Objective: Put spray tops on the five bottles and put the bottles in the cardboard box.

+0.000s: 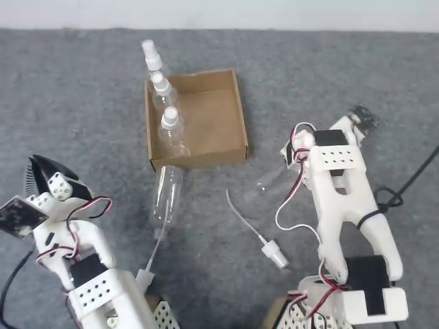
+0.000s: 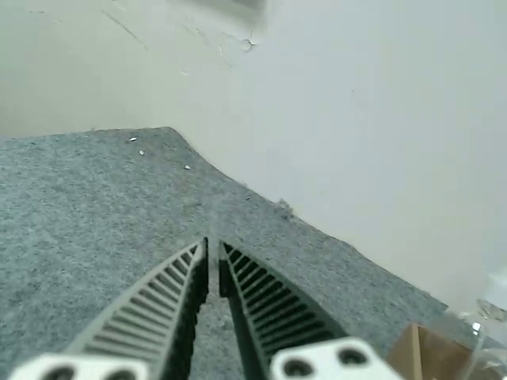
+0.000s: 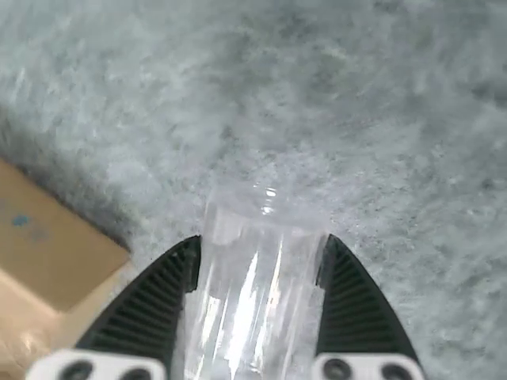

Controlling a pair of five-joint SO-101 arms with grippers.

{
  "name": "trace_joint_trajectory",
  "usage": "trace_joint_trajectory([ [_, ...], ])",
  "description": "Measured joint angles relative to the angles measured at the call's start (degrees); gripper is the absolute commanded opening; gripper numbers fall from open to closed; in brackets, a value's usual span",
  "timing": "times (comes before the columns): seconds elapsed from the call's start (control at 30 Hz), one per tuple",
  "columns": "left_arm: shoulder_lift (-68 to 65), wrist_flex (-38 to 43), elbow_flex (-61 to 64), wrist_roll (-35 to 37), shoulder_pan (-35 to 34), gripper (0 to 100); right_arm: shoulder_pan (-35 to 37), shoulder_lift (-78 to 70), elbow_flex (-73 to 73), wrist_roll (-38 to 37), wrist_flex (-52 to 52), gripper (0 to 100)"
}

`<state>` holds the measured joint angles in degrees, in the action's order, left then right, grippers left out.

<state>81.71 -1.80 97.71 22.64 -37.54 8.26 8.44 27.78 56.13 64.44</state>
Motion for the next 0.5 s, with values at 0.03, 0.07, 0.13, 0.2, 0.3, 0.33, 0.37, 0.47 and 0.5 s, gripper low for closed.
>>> trace_joint_trajectory([
  [0.03,0.0,0.0,0.0,0.0,0.0,1,-0.35,0.0,0.0,1.23,0.0,6.7],
  [0.07,0.0,0.0,0.0,0.0,0.0,1,-0.88,0.0,0.0,2.55,0.09,6.7],
  [0.13,0.0,0.0,0.0,0.0,0.0,1,-1.85,0.0,0.0,4.84,0.18,6.7],
  [0.2,0.0,0.0,0.0,0.0,0.0,1,-2.64,0.0,0.0,6.07,0.18,6.7],
  [0.3,0.0,0.0,0.0,0.0,0.0,1,-4.92,0.0,0.0,6.51,0.26,7.6],
  [0.33,0.0,-0.18,0.0,0.0,0.0,1,-5.8,0.0,0.0,6.51,0.26,9.5],
  [0.37,0.0,-0.53,0.0,0.0,-0.09,1,-6.51,0.0,0.0,6.51,0.26,12.0],
  [0.47,0.0,-0.97,0.0,0.0,0.0,1,-7.12,0.0,0.0,6.51,0.26,20.2],
  [0.5,0.0,-0.97,0.0,0.0,0.0,1,-6.86,0.0,0.0,6.51,0.26,21.5],
])
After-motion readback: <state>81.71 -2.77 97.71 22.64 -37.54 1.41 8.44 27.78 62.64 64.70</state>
